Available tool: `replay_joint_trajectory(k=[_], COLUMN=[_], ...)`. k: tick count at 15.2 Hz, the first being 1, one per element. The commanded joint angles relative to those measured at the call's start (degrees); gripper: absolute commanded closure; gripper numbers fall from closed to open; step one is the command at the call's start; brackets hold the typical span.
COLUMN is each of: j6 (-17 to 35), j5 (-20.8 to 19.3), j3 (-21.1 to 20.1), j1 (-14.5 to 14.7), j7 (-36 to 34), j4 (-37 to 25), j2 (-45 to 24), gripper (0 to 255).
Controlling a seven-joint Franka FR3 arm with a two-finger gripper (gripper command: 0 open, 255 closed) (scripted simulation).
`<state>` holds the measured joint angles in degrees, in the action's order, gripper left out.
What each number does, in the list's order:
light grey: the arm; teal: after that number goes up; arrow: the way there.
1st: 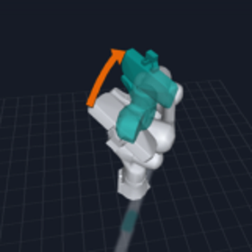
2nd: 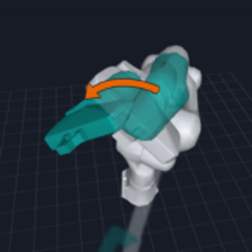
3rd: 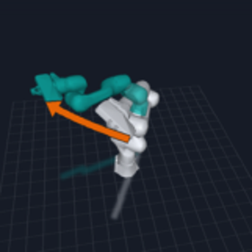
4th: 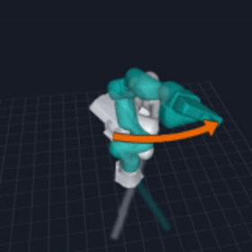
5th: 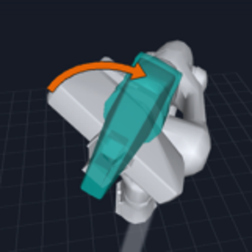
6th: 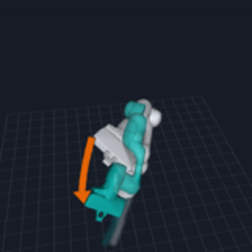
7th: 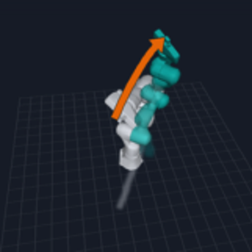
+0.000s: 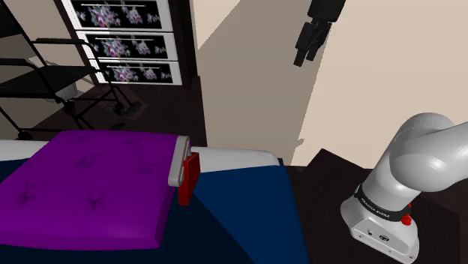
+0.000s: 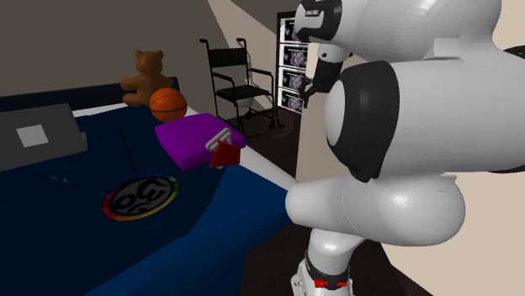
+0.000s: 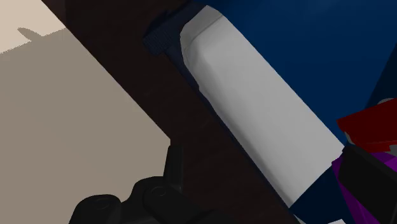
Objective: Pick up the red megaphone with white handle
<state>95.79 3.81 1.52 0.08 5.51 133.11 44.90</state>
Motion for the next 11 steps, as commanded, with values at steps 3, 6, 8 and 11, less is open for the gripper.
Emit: replay_joint_trajectory(k=[3, 6, 8, 11], j6=[1.5, 3.8, 5.3, 7.5], j5=[1.0, 2.4, 3.1, 3.7], j3=[-3.4, -8.7, -12.2, -17.4], j1=[0.2, 0.4, 0.5, 0.3], j7=[-4.4, -11.0, -15.4, -22.1], j4=[0.8, 1.1, 0.9, -0.3], j2=[-0.3, -1.7, -3.1, -6.2], gripper=[0, 0, 0, 0])
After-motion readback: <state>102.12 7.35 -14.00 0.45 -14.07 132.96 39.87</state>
